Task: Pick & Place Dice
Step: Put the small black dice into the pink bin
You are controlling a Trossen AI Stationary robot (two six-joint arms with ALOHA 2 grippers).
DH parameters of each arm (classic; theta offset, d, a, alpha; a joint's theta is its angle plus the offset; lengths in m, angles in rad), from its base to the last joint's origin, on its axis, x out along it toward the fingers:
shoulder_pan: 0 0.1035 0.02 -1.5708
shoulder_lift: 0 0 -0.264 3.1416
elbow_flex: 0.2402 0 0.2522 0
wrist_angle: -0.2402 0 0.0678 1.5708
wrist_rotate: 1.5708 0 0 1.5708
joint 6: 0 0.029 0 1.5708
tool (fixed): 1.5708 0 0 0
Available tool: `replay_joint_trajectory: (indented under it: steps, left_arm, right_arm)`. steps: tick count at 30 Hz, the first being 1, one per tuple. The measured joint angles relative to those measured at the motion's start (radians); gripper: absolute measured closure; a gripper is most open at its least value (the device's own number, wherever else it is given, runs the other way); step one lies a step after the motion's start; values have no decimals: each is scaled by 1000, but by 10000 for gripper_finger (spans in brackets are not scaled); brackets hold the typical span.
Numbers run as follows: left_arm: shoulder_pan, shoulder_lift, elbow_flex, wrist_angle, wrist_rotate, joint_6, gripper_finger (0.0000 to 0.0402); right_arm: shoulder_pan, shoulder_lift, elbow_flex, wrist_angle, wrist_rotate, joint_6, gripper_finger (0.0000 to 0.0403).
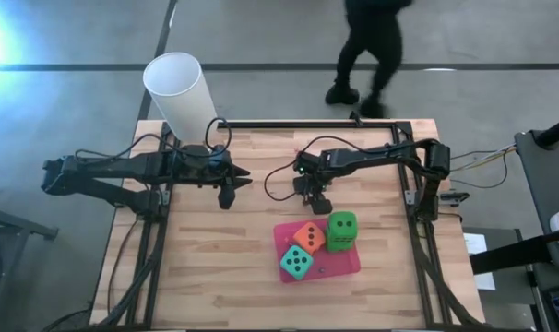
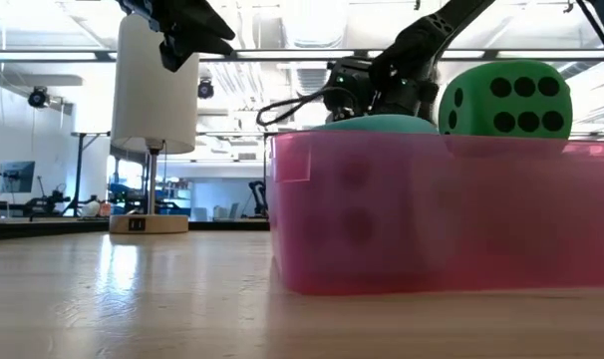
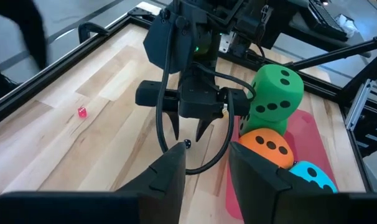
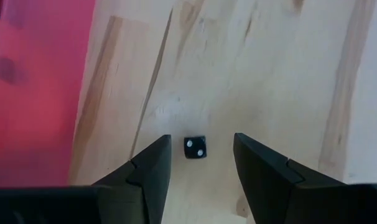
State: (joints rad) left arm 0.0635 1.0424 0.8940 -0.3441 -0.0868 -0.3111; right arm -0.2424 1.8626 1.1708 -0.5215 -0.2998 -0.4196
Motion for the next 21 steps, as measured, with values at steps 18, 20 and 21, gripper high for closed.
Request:
replay_joint_trajectory:
  steps: [18, 20, 21]
  left_arm:
    - [0, 0, 0, 0, 0, -1, 271]
    - [0, 0, 0, 0, 0, -1, 270]
    - [0, 0, 0, 0, 0, -2, 269]
  right_arm:
    - [0, 0, -96, 159, -50, 38, 229]
    - [0, 0, -98, 160, -50, 30, 230]
    - [0, 0, -99, 160, -50, 28, 230]
